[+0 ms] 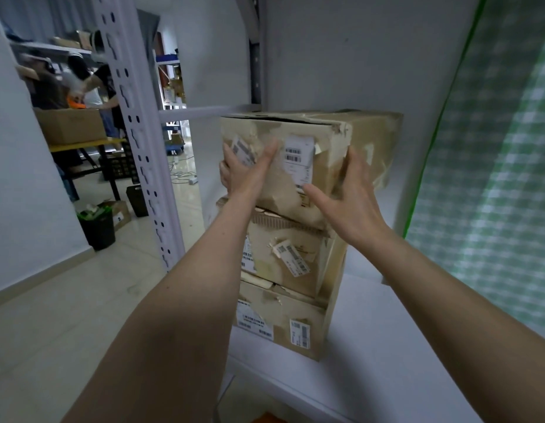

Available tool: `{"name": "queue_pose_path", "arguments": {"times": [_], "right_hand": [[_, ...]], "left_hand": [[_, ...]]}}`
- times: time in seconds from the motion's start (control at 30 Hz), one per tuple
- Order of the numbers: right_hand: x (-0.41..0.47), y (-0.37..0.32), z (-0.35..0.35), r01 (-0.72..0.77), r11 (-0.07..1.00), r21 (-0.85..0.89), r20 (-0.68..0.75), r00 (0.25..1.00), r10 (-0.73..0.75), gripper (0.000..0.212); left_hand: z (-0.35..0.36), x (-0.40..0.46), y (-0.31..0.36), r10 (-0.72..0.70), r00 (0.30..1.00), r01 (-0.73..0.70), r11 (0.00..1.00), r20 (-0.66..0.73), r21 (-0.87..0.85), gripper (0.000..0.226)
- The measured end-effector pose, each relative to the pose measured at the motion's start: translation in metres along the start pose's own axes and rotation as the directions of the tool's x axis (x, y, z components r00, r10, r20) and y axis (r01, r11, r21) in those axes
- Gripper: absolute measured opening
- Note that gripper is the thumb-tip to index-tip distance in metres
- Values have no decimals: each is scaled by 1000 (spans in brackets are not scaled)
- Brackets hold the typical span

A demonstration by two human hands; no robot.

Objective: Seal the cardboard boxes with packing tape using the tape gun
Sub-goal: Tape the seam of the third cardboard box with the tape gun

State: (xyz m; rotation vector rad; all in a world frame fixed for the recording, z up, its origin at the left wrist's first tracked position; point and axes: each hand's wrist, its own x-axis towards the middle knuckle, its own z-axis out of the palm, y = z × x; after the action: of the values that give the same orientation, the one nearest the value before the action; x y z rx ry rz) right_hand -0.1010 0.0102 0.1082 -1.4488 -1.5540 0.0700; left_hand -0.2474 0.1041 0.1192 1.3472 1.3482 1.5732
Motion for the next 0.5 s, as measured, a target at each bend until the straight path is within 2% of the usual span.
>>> {"name": "queue_pose_path", "arguments": {"times": [0.17,0.27,0.37,0.5], "right_hand": [[2,15,-15,-76,997,-20,-83,994,74,92],[3,24,-30,-144,984,105,-149,976,159,92],[0,28,-45,-223,938,265,-162,949,271,99],[-12,28,-69,-234,893,385,-243,907,343,85]], "left_hand": [[16,-11,0,-12,1000,13,993,-16,115,128],[25,-22,3,9,1000,-8,993,-13,115,119],[34,-37,7,58,998,-56,997,-23,58,109],[47,-70,9,114,993,-116,989,-24,-90,93]]}}
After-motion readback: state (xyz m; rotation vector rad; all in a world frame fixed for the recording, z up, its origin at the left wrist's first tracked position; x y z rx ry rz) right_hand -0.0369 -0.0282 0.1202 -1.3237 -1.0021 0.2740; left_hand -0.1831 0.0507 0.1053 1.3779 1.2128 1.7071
